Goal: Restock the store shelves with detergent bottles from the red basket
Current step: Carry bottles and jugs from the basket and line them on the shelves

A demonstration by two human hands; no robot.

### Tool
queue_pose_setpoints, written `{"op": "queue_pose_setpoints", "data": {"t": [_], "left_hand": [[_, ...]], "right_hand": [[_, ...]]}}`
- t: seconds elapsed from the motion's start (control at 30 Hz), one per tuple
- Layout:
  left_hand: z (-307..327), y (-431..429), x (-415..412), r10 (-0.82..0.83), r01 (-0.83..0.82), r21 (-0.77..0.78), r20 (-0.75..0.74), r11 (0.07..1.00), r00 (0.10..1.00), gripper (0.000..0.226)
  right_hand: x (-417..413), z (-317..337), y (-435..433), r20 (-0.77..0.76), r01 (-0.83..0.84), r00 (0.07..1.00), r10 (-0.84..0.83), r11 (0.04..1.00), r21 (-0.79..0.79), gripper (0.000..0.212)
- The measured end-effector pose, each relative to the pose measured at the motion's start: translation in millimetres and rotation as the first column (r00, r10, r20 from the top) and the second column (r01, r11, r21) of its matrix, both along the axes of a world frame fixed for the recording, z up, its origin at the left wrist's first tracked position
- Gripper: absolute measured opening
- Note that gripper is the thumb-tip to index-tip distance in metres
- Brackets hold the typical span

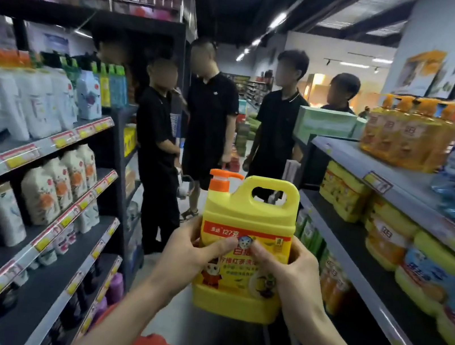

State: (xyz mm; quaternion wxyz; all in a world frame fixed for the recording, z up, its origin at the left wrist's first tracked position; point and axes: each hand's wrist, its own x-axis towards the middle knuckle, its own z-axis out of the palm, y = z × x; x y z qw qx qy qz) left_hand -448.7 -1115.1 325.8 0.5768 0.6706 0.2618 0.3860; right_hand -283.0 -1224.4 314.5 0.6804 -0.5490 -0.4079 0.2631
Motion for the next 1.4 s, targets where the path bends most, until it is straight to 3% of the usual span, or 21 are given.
{"op": "queue_pose_setpoints", "data": {"t": [0.27, 0.43, 0.8, 1.0, 1.2, 1.4], "left_hand": [[4.1, 46.6, 86.8, -0.235, 0.235, 0.008, 0.034, 0.972, 0.971, 0.039], [15.5, 79.9, 170.8, -0.346, 0.344, 0.041, 0.037, 0.938, 0.938, 0.042], [32.3, 157.6, 351.8, -0.472, 0.466, 0.118, 0.024, 0.877, 0.881, 0.05], [7.4, 209.9, 398.4, -0.483, 0.488, 0.22, -0.081, 0.844, 0.872, 0.051], [-33.7, 258.1, 436.1, -0.52, 0.52, 0.196, -0.058, 0.831, 0.852, 0.036], [-84.4, 317.3, 490.4, -0.586, 0.587, 0.156, -0.058, 0.794, 0.808, 0.039]], "right_hand": [[65.8, 13.7, 9.3, 0.093, 0.143, 0.986, -0.137, 0.987, -0.066, 0.055], [134.9, 21.4, 26.1, 0.107, 0.257, 0.962, -0.252, 0.966, -0.03, 0.06], [289.2, 30.1, 87.5, 0.205, 0.437, 0.875, -0.438, 0.898, 0.051, 0.062], [326.4, 3.8, 128.4, 0.274, 0.514, 0.809, -0.521, 0.852, 0.103, 0.061], [351.5, -39.5, 165.1, 0.286, 0.54, 0.794, -0.536, 0.839, 0.074, 0.067], [384.6, -82.0, 211.1, 0.325, 0.613, 0.746, -0.581, 0.79, 0.003, 0.068]]}}
